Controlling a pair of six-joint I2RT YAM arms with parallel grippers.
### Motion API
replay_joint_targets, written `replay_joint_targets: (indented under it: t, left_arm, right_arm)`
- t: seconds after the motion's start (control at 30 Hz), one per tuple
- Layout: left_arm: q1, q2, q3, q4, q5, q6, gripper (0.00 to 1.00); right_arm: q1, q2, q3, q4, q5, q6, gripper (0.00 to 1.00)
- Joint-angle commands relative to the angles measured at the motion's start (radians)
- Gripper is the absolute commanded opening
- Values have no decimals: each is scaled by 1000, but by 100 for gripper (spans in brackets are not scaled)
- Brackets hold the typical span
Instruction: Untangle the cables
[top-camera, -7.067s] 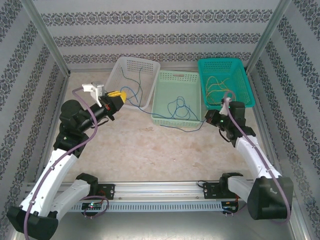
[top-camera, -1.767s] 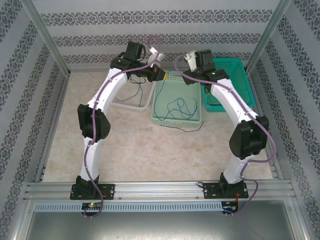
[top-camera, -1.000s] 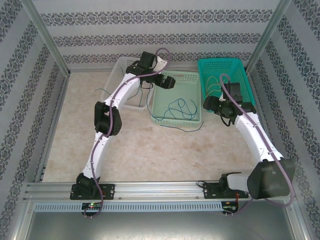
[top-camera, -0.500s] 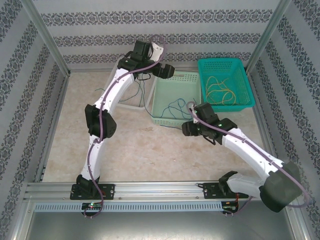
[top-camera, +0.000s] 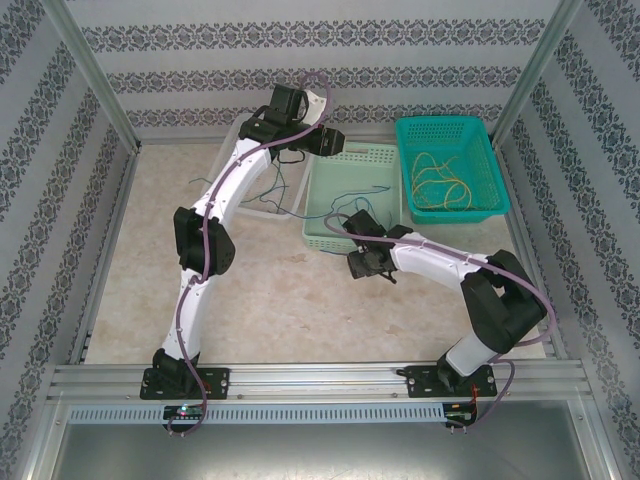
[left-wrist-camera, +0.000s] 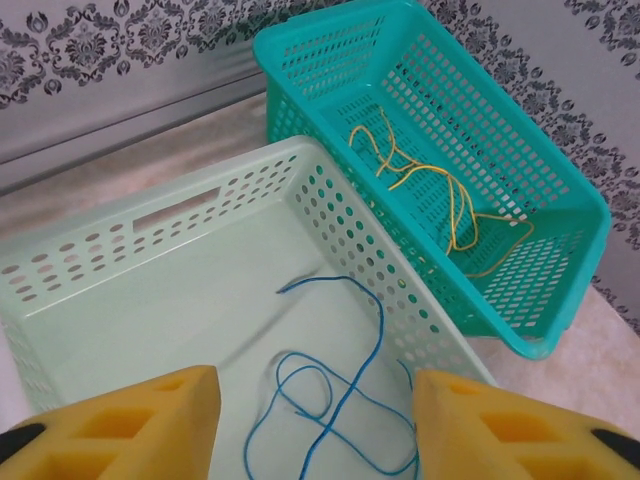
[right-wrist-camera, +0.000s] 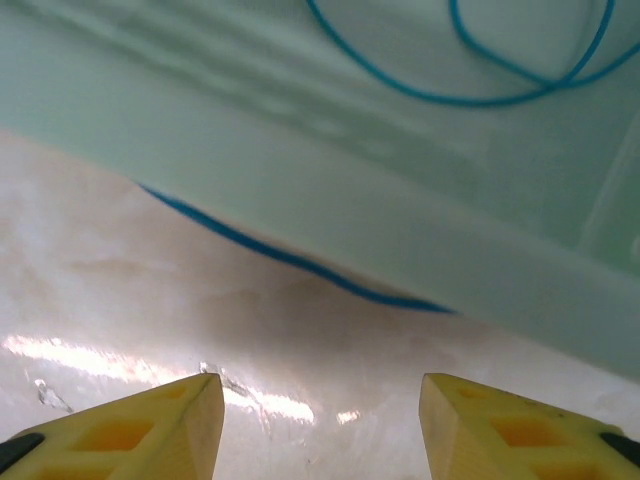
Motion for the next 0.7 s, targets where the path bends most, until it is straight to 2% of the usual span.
replay_joint_targets:
  t: [0.0,0.03,0.1,0.33,0.57,0.67]
  left_arm:
    - [-9,-8,-2,-13,-15,1,61]
    - [-9,-20,-5,-28,-28,1,64]
    - [-9,-47,-26,-41,-43,3,65]
    - [17,-183,-202,2,-86,-29,70]
    - [51,-334,-452,113,-80,-61,70]
    - [55,-384,-532,145,-77,-69,70]
  right_arm:
    - [19,10,18,55,85,-24,59]
    - [20,18,20,63,89,-27,60]
    - [18,51,36,64,86,-36,61]
    - [9,131,80,61,30,-43,53]
    - [3,191,88,83,49,-39,67]
    - [3,220,100,90,60,-37,67]
